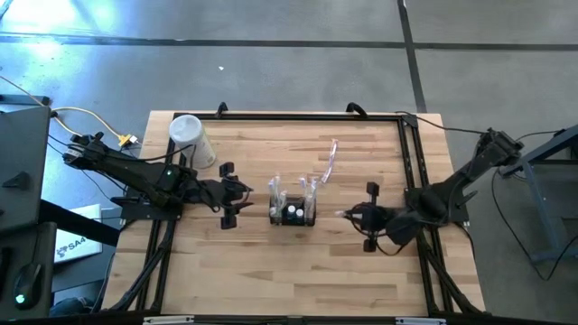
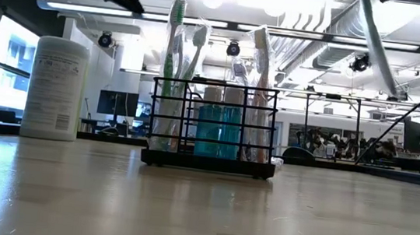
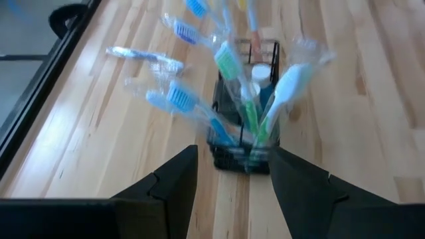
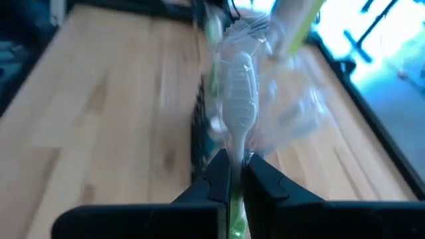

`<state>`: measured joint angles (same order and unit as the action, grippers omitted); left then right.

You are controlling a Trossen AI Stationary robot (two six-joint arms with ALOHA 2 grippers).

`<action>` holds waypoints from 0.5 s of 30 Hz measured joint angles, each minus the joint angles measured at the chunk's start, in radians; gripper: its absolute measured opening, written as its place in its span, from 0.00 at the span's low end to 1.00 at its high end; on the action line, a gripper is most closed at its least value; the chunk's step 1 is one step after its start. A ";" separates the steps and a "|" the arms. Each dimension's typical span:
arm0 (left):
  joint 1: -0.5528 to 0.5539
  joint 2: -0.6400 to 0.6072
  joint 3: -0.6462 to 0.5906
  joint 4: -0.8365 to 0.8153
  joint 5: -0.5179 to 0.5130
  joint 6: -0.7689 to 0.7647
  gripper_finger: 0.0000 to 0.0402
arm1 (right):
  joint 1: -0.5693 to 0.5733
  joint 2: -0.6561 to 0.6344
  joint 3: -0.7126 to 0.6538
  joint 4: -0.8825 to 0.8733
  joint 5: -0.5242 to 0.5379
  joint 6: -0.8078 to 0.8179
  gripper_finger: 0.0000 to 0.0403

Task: Pick & Place toothbrushing station
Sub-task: Put the green toothbrush into the black mesh

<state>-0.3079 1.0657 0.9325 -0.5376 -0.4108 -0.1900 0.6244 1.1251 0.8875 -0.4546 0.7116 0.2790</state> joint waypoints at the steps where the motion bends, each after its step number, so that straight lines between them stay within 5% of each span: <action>1: 0.000 0.000 0.000 0.011 0.000 0.001 0.45 | 0.005 0.004 0.000 0.038 0.002 -0.029 0.02; 15: 0.000 0.000 0.000 0.020 0.000 0.002 0.45 | -0.028 0.033 0.003 0.503 -0.011 -0.288 0.02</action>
<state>-0.3079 1.0657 0.9325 -0.5176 -0.4110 -0.1875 0.5962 1.1580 0.8902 0.0485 0.7006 -0.0092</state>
